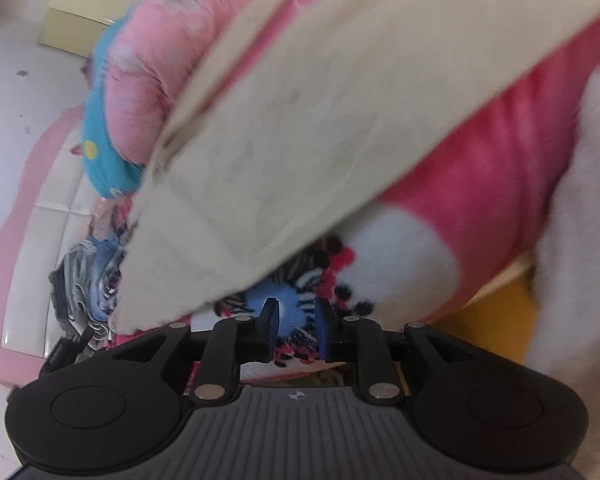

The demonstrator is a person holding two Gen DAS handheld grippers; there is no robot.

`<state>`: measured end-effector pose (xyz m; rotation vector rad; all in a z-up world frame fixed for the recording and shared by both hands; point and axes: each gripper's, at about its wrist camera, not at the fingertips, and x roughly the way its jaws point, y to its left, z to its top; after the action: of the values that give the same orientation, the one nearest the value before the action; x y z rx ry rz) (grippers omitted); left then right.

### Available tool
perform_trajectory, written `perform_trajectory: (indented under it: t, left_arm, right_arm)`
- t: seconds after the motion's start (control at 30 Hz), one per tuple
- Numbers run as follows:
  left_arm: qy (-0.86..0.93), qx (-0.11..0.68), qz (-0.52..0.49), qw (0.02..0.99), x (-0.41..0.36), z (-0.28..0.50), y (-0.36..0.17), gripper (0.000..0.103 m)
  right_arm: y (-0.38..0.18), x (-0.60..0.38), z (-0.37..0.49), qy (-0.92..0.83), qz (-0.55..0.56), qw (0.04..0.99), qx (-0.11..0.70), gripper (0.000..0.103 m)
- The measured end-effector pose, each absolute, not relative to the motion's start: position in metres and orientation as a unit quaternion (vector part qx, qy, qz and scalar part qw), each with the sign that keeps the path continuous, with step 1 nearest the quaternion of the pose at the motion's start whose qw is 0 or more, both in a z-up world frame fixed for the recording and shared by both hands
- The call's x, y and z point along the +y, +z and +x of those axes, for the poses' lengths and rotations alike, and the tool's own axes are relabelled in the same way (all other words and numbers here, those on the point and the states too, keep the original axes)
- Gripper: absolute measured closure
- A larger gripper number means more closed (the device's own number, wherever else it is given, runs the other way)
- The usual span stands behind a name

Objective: Fold clothes

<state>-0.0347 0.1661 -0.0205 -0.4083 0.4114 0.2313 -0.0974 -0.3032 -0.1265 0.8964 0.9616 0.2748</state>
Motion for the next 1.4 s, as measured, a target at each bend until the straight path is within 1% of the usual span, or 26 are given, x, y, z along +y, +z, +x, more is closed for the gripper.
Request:
perform_trajectory:
  t: [0.07, 0.13, 0.2, 0.23, 0.3, 0.4, 0.53, 0.67, 0.77, 0.93, 0.97, 1.0, 1.03, 1.1, 1.27, 1.33, 1.4]
  left_arm:
    - [0.075, 0.215, -0.172, 0.959, 0.142, -0.024, -0.023, 0.042]
    - [0.045, 0.235, -0.144, 0.96, 0.12, -0.015, -0.03, 0.041]
    - [0.027, 0.254, -0.125, 0.959, 0.102, -0.008, -0.039, 0.041]
    - [0.019, 0.262, -0.118, 0.958, 0.094, -0.005, -0.044, 0.041]
    - [0.011, 0.278, -0.104, 0.955, 0.083, -0.001, -0.052, 0.041]
    - [0.012, 0.295, -0.09, 0.951, 0.075, 0.003, -0.059, 0.041]
    - [0.021, 0.306, -0.084, 0.948, 0.07, 0.004, -0.061, 0.041]
    - [0.031, 0.311, -0.076, 0.947, 0.068, 0.004, -0.06, 0.041]
    - [0.037, 0.314, -0.073, 0.946, 0.068, 0.006, -0.06, 0.041]
    - [0.038, 0.319, -0.066, 0.945, 0.065, 0.009, -0.062, 0.041]
    - [0.037, 0.32, -0.065, 0.944, 0.065, 0.01, -0.063, 0.041]
    - [0.038, 0.322, -0.065, 0.944, 0.065, 0.01, -0.063, 0.041]
    - [0.039, 0.322, -0.065, 0.944, 0.065, 0.01, -0.063, 0.041]
    - [0.04, 0.322, -0.065, 0.944, 0.066, 0.011, -0.063, 0.041]
    - [0.044, 0.322, -0.065, 0.944, 0.068, 0.012, -0.064, 0.041]
    - [0.043, 0.322, -0.063, 0.944, 0.068, 0.012, -0.065, 0.041]
    - [0.042, 0.323, -0.06, 0.943, 0.069, 0.013, -0.065, 0.041]
  right_arm:
    - [-0.106, -0.33, -0.112, 0.12, 0.42, 0.808, 0.395, 0.082]
    - [-0.088, -0.37, -0.126, 0.077, 0.425, 0.835, 0.34, 0.079]
    - [-0.078, -0.414, -0.14, 0.013, 0.436, 0.85, 0.294, 0.069]
    - [-0.079, -0.439, -0.149, -0.027, 0.45, 0.85, 0.273, 0.068]
    - [-0.088, -0.486, -0.163, -0.097, 0.474, 0.843, 0.236, 0.067]
    - [-0.117, -0.542, -0.172, -0.158, 0.518, 0.812, 0.215, 0.066]
    - [-0.152, -0.577, -0.167, -0.161, 0.567, 0.783, 0.198, 0.067]
    - [-0.164, -0.581, -0.159, -0.148, 0.578, 0.784, 0.171, 0.076]
    - [-0.163, -0.579, -0.155, -0.139, 0.571, 0.793, 0.159, 0.076]
    - [-0.168, -0.584, -0.144, -0.141, 0.56, 0.797, 0.176, 0.077]
    - [-0.169, -0.584, -0.142, -0.143, 0.558, 0.799, 0.173, 0.078]
    - [-0.169, -0.584, -0.14, -0.144, 0.557, 0.8, 0.17, 0.088]
    - [-0.168, -0.584, -0.139, -0.146, 0.554, 0.803, 0.166, 0.093]
    - [-0.153, -0.575, -0.145, -0.151, 0.527, 0.823, 0.15, 0.099]
    - [-0.092, -0.535, -0.169, -0.168, 0.383, 0.904, 0.091, 0.1]
    - [-0.09, -0.528, -0.17, -0.183, 0.355, 0.911, 0.103, 0.1]
    - [-0.113, -0.538, -0.167, -0.203, 0.39, 0.888, 0.135, 0.1]
